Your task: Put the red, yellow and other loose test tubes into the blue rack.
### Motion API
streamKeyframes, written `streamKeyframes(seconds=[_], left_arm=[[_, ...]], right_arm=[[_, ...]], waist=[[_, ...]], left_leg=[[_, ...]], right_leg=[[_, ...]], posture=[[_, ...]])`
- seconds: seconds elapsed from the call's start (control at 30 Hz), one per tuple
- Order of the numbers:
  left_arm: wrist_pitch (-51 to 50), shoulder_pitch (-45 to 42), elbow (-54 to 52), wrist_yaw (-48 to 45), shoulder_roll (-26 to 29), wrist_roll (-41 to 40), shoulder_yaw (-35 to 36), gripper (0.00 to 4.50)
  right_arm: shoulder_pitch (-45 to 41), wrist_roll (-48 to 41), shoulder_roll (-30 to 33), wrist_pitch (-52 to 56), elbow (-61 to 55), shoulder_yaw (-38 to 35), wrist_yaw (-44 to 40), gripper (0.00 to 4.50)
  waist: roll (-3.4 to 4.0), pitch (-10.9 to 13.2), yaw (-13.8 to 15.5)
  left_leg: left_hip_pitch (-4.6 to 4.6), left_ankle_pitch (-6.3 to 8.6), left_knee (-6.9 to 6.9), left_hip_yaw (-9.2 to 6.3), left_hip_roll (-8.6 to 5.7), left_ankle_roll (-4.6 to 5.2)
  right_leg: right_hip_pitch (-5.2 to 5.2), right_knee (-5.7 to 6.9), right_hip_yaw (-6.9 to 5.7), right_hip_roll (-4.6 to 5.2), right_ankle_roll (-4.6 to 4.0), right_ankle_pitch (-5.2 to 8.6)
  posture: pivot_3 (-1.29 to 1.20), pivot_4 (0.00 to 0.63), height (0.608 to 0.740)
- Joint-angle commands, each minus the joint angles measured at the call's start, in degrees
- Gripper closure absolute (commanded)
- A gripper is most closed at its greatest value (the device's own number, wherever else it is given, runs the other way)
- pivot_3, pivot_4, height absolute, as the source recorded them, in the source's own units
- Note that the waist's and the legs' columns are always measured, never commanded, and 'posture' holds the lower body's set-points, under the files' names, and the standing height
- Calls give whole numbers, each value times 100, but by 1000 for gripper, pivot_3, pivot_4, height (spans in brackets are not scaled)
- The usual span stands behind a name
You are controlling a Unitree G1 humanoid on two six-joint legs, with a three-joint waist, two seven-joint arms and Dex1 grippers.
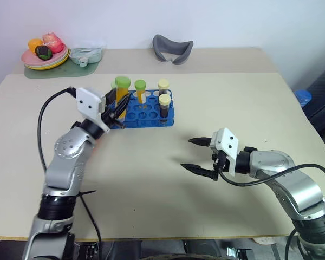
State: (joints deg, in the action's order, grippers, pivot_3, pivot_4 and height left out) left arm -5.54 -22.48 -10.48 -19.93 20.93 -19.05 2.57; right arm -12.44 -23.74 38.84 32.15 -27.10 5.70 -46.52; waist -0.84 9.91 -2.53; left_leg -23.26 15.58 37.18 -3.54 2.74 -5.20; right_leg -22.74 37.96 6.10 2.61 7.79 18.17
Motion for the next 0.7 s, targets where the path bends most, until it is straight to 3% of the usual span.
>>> streamKeyframes(seconds=[0.03, 0.27, 0.7], left_arm=[[727, -149, 345, 184, -411, 337, -25, 3621], [1544, -282, 1200, -74, -949, 716, -320, 3621], [3255, -945, 3101, 461, -1535, 1238, -146, 3621]], right_arm=[[-182, -55, -199, -23, 37, -165, 196, 348], [-344, -15, -386, -37, 226, -150, 337, 348], [-238, -282, -540, 130, 100, -363, 467, 348]], waist=[[1, -1, -1], [1, -1, 9], [1, -1, 6]], left_leg=[[0, 0, 0, 0, 0, 0], [-1, 0, 1, 0, -1, -1], [0, 0, 1, 0, -1, 0]], right_leg=[[0, 0, 0, 0, 0, 0], [-1, 0, 0, 1, 0, 0], [0, 0, 0, 0, 0, 0]], posture=[[0, 150, 740], [0, 150, 740], [0, 150, 740]])
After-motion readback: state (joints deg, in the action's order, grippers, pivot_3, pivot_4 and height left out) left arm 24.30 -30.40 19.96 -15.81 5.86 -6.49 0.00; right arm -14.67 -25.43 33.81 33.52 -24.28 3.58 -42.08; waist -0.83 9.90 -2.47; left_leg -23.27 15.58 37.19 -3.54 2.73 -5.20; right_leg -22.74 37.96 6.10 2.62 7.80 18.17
